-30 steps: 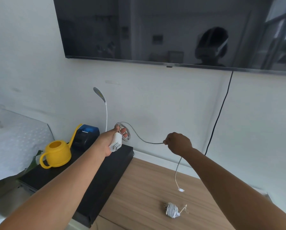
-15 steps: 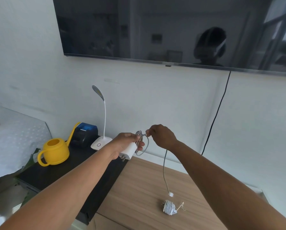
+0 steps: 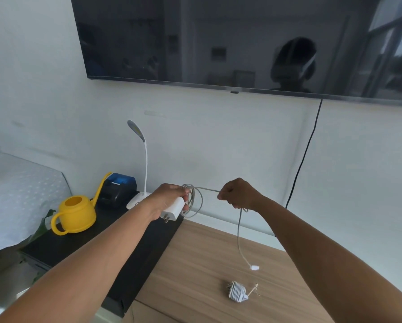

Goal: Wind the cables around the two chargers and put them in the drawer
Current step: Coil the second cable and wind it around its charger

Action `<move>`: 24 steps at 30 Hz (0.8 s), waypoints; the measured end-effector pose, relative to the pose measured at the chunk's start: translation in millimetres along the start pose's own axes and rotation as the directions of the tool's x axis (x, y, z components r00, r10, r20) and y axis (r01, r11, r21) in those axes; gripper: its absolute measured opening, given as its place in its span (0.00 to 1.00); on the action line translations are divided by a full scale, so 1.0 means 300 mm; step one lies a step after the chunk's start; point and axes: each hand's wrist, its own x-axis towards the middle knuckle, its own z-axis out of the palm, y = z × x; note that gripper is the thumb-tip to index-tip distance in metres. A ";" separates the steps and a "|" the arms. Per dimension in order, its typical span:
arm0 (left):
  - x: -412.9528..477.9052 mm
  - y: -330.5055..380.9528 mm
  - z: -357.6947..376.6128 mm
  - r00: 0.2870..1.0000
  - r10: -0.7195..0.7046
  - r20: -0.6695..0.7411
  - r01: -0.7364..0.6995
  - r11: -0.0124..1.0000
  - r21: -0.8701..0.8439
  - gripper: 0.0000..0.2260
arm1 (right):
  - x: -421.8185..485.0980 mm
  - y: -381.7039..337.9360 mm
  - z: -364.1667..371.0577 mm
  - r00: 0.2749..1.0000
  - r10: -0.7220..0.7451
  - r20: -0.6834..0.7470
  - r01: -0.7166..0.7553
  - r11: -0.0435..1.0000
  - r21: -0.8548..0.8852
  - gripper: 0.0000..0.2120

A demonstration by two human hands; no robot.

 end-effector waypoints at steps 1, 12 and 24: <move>0.002 0.000 -0.009 1.000 -0.011 -0.013 0.010 1.000 -0.013 0.13 | -0.001 0.012 -0.004 1.000 0.022 0.012 -0.022 0.999 0.031 0.07; 0.011 -0.001 -0.056 0.986 -0.092 -0.142 0.066 0.981 -0.181 0.15 | 0.046 0.106 0.002 0.927 -0.054 -0.372 0.039 0.998 -0.047 0.09; 0.014 -0.011 -0.078 0.969 -0.143 -0.201 0.100 0.972 -0.211 0.15 | 0.023 0.097 -0.006 0.944 0.041 -0.327 -0.027 0.999 0.046 0.08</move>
